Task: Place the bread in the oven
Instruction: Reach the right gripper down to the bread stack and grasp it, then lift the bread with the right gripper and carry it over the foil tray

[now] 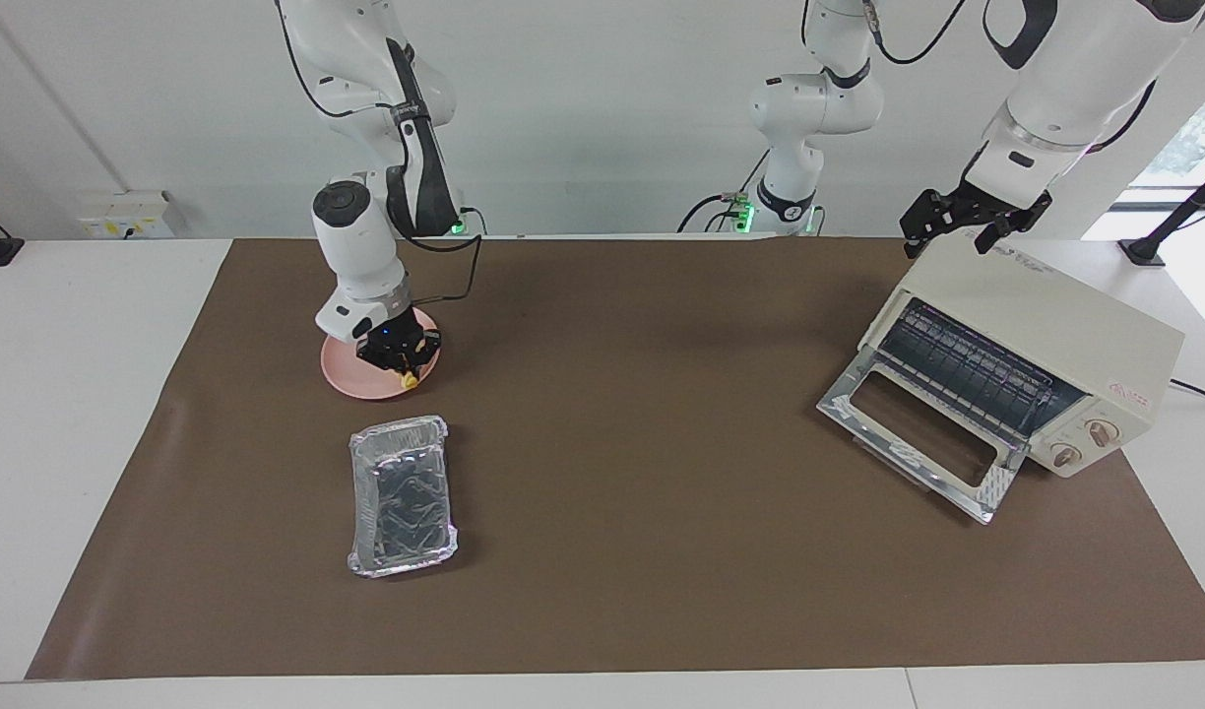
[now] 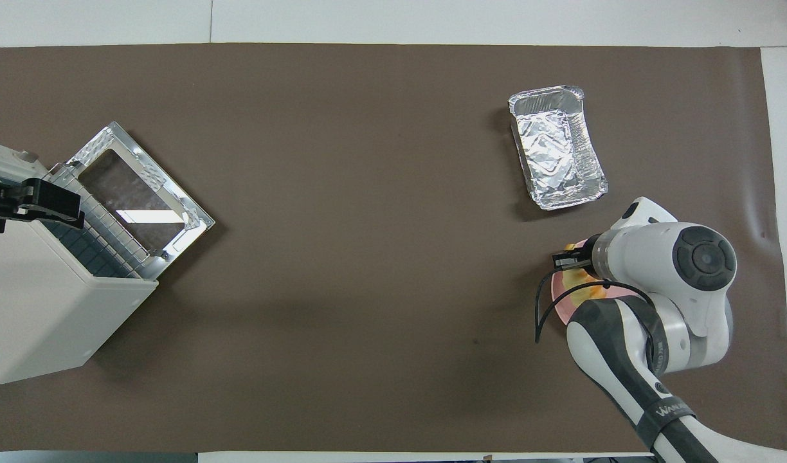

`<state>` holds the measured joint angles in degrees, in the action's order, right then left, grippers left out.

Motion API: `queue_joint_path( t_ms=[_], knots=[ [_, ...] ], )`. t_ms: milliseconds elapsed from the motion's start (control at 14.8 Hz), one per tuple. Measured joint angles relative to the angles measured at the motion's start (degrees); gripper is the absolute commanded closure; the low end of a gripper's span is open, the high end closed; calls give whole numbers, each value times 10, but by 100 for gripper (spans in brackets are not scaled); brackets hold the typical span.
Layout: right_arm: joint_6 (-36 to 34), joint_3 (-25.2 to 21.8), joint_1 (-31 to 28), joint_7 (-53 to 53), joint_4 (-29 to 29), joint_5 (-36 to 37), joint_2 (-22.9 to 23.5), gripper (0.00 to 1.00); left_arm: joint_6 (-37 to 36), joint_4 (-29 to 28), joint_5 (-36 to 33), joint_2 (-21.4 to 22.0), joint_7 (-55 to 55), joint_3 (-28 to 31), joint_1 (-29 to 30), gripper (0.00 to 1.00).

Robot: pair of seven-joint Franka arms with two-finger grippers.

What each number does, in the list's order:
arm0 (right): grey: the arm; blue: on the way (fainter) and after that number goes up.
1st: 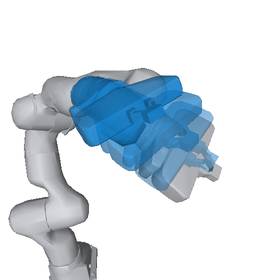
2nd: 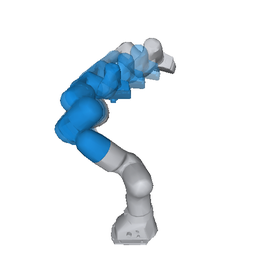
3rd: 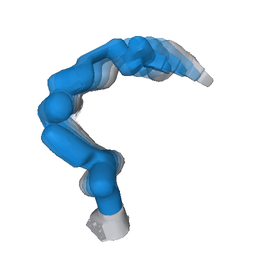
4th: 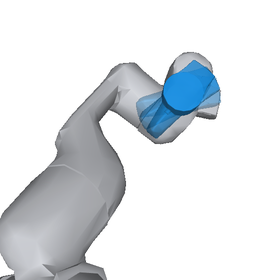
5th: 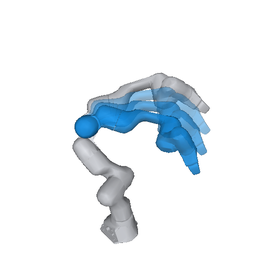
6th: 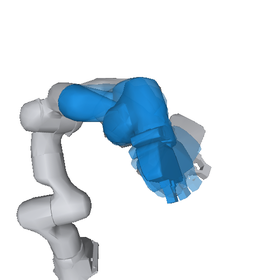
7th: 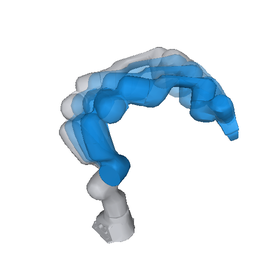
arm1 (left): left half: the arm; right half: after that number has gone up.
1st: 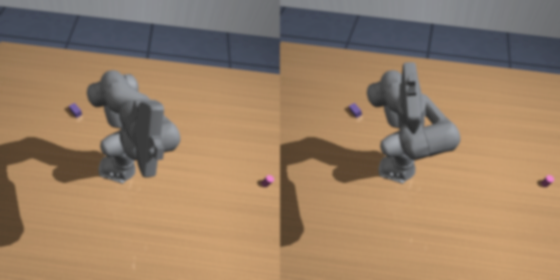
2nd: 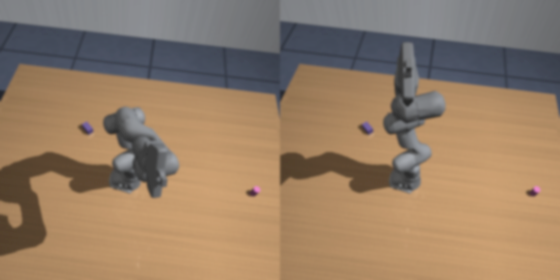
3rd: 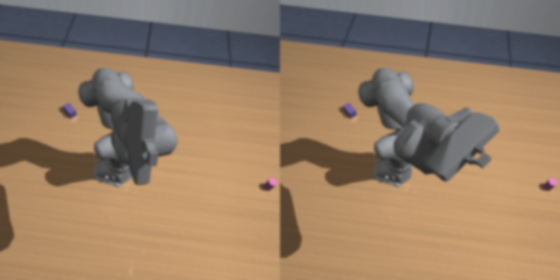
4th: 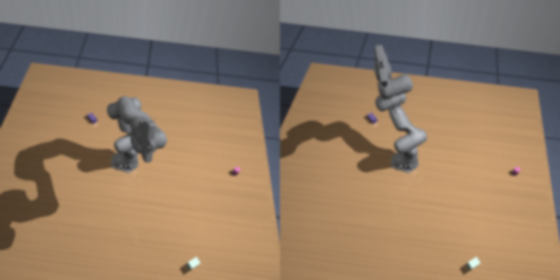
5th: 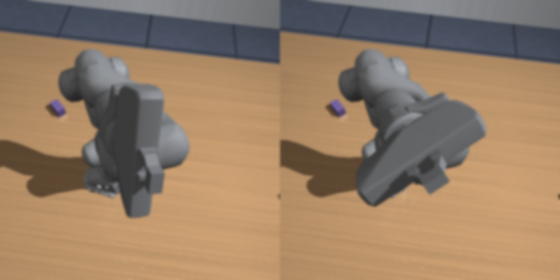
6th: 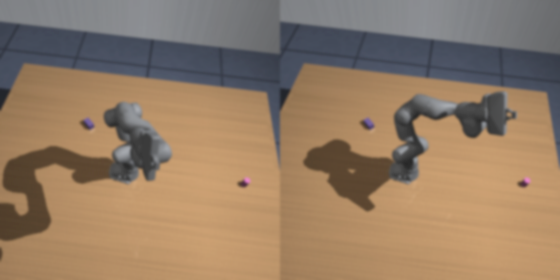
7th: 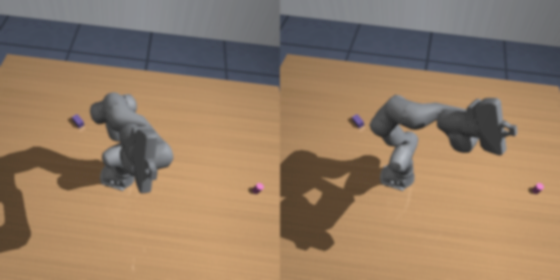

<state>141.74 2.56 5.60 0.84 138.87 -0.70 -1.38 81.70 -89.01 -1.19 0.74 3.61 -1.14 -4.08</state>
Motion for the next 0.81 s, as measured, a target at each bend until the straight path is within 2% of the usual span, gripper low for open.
queue_joint_path(
  t_ms=[541,812],
  knots=[
    [-102,0,0,0,-65,0,1,100,0,0,0,0,0,0,0,0],
    [-185,0,0,0,-155,0,14,100,0,0,0,0,0,0,0,0]
  ],
)
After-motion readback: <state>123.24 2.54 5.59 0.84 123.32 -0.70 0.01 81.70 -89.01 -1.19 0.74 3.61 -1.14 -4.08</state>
